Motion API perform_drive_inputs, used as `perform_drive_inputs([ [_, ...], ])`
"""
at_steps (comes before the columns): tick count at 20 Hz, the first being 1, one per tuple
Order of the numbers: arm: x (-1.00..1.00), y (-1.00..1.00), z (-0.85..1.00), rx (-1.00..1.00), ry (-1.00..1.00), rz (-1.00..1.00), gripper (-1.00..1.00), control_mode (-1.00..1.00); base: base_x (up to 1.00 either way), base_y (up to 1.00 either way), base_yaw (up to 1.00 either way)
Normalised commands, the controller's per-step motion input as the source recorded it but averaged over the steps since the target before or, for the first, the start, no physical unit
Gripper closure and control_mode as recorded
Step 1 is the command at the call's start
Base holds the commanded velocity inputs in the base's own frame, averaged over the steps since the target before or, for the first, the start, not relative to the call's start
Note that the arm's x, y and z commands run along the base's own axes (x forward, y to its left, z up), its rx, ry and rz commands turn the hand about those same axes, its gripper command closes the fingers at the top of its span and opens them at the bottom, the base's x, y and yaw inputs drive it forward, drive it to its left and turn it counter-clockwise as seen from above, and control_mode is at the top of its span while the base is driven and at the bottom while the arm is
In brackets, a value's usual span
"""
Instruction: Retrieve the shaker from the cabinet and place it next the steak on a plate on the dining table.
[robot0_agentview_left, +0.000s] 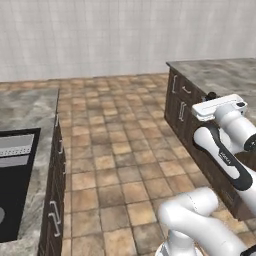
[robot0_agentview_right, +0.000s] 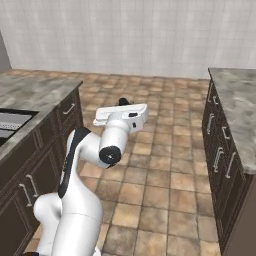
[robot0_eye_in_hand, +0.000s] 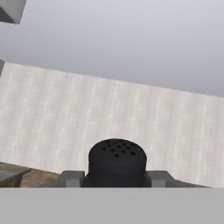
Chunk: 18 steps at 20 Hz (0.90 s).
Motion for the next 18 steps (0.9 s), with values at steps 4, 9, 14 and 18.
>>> perform_drive_inputs([
  [4,0.0,0.0,0.0,0.0,0.0,0.0,1.0,1.0,0.39,0.3,0.44],
  [9,0.0,0.0,0.0,0.0,0.0,0.0,1.0,1.0,0.4,0.28,0.42],
  [14,0.0,0.0,0.0,0.0,0.0,0.0,1.0,1.0,0.38,0.3,0.42],
  [18,0.0,0.0,0.0,0.0,0.0,0.0,1.0,1.0,0.28,0.32,0.41],
])
